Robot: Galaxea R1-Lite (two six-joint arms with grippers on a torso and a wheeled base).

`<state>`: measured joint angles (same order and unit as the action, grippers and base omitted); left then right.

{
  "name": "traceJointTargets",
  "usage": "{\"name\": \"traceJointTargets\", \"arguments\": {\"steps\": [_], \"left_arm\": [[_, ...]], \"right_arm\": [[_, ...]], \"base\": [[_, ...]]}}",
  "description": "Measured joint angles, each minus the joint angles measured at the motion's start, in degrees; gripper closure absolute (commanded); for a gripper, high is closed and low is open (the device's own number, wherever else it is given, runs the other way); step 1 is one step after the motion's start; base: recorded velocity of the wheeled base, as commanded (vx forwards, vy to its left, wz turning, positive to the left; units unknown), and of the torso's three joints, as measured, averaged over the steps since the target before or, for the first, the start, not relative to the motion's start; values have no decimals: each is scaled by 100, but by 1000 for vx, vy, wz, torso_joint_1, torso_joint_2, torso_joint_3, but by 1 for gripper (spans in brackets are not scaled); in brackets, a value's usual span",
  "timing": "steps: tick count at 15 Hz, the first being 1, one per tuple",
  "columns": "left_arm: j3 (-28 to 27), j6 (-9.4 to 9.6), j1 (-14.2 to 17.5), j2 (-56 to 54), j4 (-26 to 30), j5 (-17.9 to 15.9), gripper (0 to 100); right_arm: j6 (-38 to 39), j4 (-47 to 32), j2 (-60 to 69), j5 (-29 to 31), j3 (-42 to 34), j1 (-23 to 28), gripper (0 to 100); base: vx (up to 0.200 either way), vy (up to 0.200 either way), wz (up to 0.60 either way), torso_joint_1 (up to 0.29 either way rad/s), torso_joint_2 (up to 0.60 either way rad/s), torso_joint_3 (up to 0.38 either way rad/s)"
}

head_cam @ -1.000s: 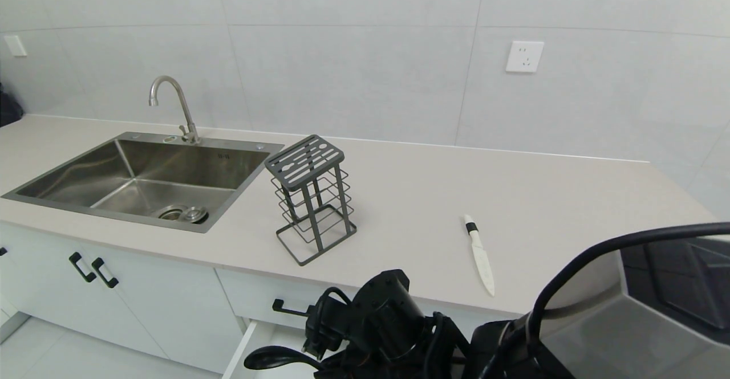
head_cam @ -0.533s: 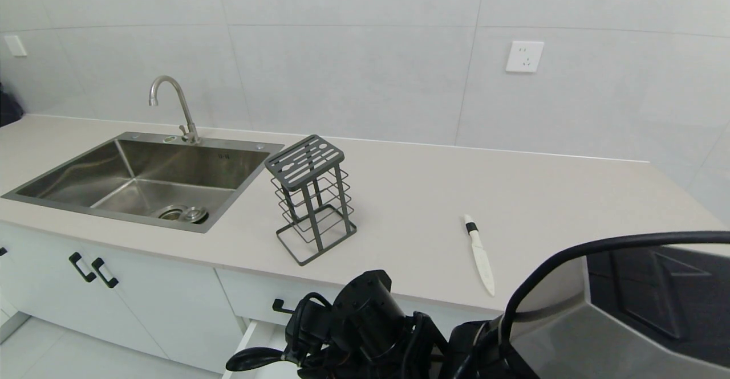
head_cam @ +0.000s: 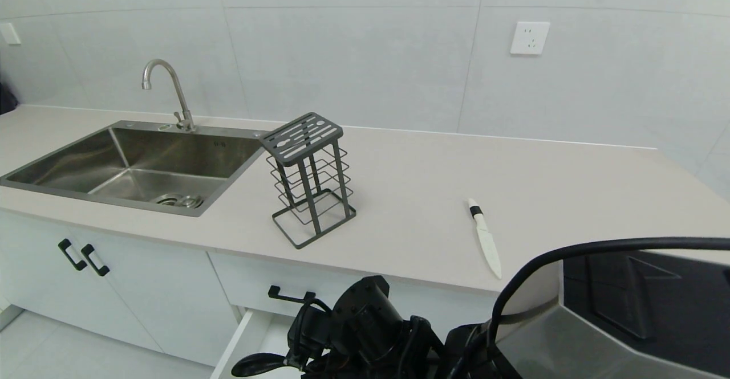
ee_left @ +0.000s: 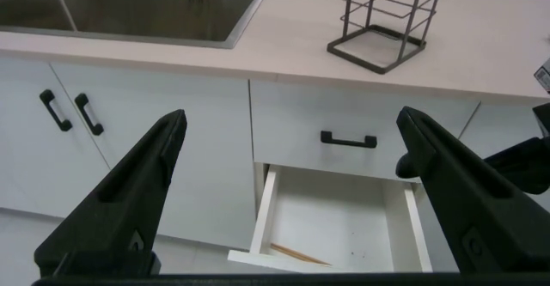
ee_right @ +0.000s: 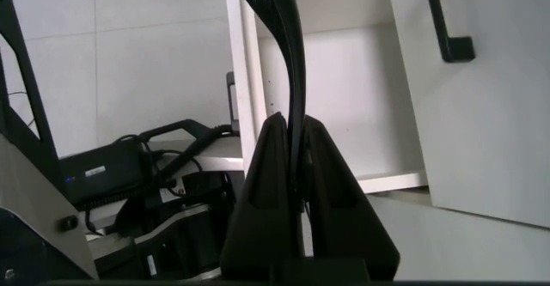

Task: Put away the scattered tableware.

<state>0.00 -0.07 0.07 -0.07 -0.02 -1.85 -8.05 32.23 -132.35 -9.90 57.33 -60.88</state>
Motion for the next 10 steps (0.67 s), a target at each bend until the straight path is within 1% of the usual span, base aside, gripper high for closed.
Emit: {"name": "traceJointTargets", "arguments": {"steps": [10], "left_arm": [[0, 0, 0, 0, -2, 2, 0]], "right_arm": [[-35, 0, -30, -2, 2, 7, 100]], "base": [[0, 0, 0, -264, 521, 255]]}}
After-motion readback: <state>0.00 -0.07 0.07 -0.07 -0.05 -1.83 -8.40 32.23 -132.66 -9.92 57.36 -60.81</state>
